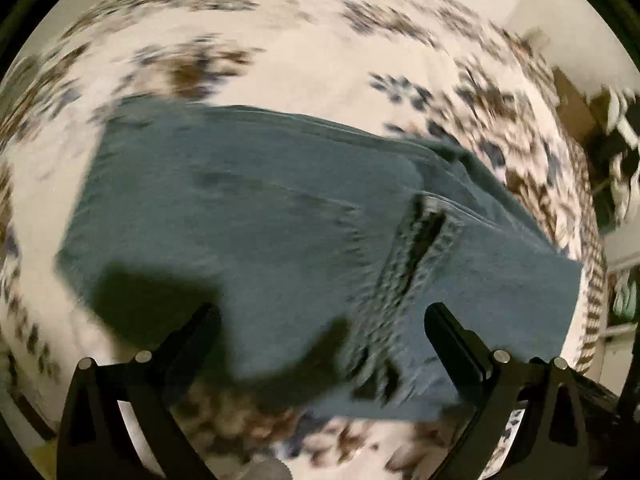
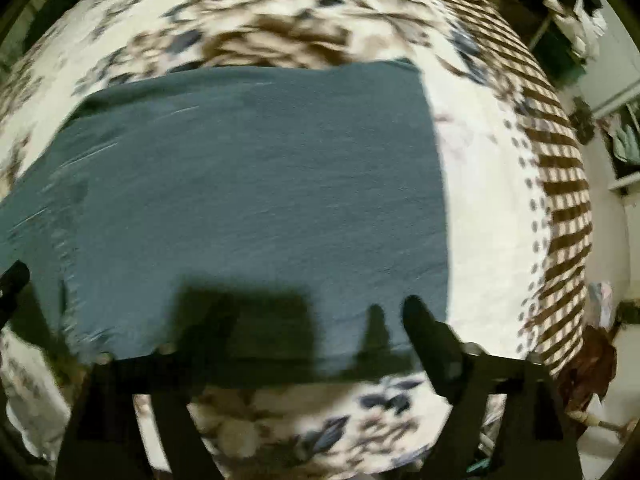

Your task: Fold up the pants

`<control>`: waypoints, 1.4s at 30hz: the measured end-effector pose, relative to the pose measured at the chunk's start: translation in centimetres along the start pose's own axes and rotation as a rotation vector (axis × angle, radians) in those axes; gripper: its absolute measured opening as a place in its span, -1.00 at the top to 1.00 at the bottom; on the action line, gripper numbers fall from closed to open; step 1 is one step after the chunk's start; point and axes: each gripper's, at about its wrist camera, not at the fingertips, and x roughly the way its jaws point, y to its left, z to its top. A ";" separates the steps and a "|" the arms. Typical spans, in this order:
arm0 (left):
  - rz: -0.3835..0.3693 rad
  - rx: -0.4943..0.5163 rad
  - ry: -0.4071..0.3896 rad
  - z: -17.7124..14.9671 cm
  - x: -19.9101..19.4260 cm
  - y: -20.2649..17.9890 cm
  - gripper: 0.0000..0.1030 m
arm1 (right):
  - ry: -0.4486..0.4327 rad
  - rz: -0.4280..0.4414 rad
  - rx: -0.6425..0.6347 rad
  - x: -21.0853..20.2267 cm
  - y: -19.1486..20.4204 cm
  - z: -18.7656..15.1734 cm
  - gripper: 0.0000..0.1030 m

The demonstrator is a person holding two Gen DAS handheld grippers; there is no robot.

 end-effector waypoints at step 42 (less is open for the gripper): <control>-0.333 -0.648 -0.440 -1.4 1.7 19.1 0.50 | 0.141 -0.020 -0.049 1.3 17.3 1.9 -0.73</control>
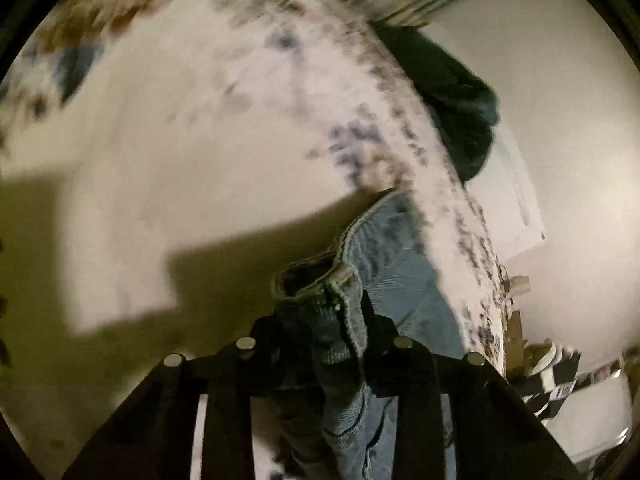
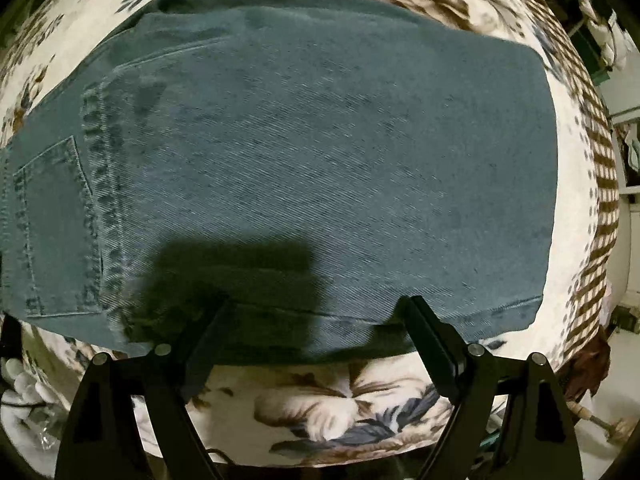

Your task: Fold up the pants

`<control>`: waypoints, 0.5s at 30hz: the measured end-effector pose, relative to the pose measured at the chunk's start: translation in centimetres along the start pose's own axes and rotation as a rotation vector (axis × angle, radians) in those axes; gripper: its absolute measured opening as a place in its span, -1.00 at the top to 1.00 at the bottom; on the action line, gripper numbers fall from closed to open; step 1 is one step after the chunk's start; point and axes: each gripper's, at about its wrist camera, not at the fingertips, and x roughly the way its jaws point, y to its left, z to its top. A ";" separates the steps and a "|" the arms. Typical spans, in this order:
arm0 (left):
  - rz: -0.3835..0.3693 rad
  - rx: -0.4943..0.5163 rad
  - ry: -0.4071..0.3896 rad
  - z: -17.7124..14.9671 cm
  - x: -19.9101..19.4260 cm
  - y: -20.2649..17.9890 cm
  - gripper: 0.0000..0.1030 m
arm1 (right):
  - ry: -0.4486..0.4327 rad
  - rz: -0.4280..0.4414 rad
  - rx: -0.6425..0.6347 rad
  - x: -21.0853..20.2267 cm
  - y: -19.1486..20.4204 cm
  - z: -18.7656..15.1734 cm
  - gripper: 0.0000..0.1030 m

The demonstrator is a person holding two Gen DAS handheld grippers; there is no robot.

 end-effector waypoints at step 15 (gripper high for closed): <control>-0.272 0.469 -0.078 -5.7 -10.9 -19.9 0.53 | -0.088 0.086 0.214 -2.9 -9.5 -2.1 -0.73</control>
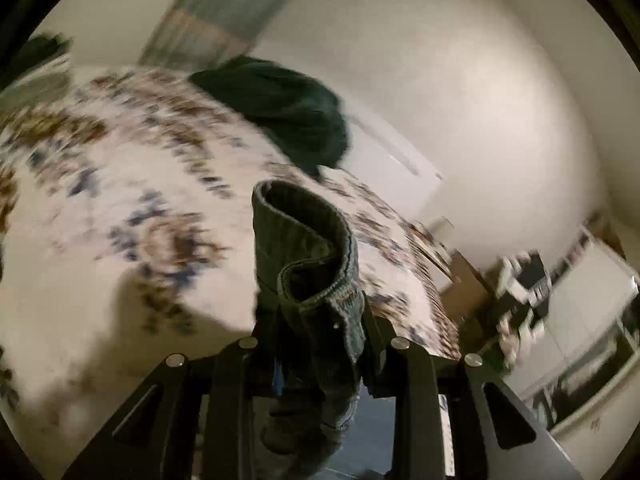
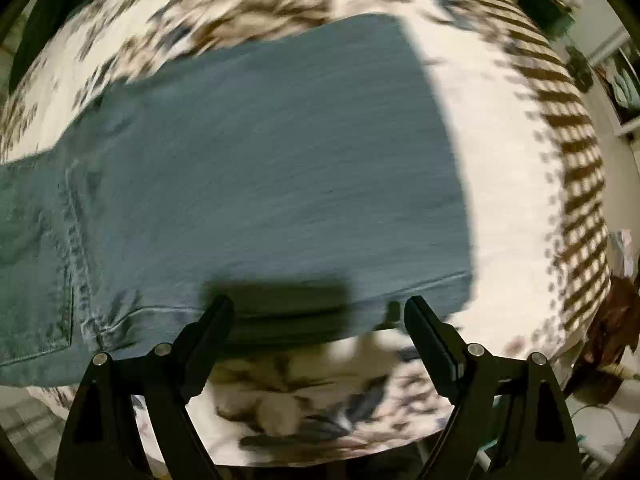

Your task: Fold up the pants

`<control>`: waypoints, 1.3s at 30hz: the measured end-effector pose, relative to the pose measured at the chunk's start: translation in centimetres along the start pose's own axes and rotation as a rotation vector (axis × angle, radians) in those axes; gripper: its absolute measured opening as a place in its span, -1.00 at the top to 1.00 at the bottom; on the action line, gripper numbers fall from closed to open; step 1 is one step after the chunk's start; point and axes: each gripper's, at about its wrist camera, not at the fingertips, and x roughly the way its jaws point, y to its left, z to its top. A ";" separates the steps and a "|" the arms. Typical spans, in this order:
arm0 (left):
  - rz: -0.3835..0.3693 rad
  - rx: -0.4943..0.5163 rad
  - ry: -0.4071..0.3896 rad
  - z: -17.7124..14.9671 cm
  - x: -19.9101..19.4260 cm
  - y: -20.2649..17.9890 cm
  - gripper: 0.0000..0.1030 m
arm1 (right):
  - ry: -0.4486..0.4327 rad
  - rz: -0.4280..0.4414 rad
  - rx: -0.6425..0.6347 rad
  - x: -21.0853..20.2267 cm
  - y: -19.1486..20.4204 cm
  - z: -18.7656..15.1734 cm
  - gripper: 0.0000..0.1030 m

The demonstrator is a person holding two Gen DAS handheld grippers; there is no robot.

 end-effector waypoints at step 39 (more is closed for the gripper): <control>-0.059 0.376 0.672 -22.4 15.2 -25.8 -0.74 | -0.043 0.018 0.355 0.1 -35.4 3.3 -0.73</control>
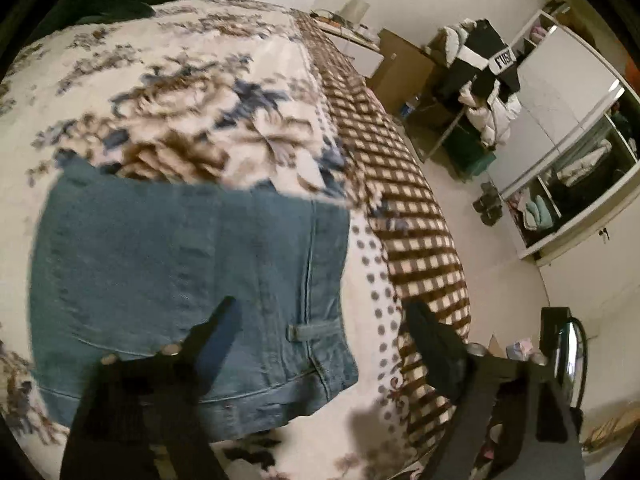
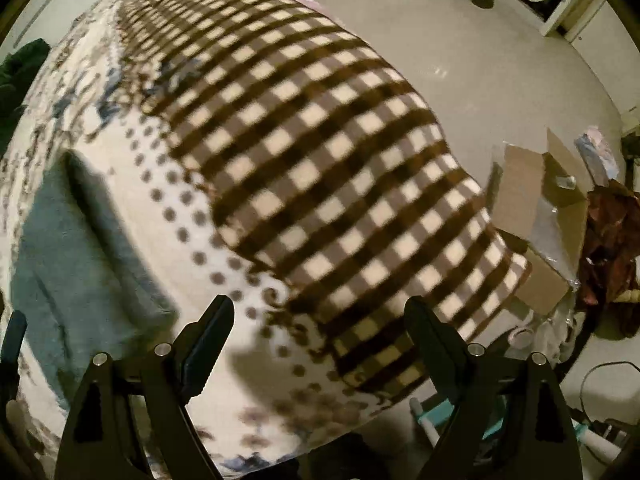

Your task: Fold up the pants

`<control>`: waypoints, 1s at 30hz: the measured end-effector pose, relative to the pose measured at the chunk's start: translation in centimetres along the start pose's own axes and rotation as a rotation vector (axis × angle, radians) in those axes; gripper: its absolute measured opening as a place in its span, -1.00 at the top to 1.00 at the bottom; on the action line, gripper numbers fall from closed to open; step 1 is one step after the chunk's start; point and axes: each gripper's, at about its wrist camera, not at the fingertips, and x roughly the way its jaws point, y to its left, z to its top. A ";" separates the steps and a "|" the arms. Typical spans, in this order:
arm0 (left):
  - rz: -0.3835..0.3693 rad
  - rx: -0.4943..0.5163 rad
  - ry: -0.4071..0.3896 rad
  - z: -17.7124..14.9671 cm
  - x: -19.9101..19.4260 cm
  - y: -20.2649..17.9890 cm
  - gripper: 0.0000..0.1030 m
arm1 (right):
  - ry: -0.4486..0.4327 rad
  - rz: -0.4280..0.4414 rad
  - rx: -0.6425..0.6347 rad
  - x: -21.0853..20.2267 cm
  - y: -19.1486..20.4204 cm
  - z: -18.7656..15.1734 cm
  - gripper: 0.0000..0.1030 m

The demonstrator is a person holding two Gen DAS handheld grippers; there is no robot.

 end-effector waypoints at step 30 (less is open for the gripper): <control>0.309 -0.232 0.140 1.0 -3.4 21.0 -0.75 | -0.013 0.437 -0.288 -0.9 15.5 3.6 0.74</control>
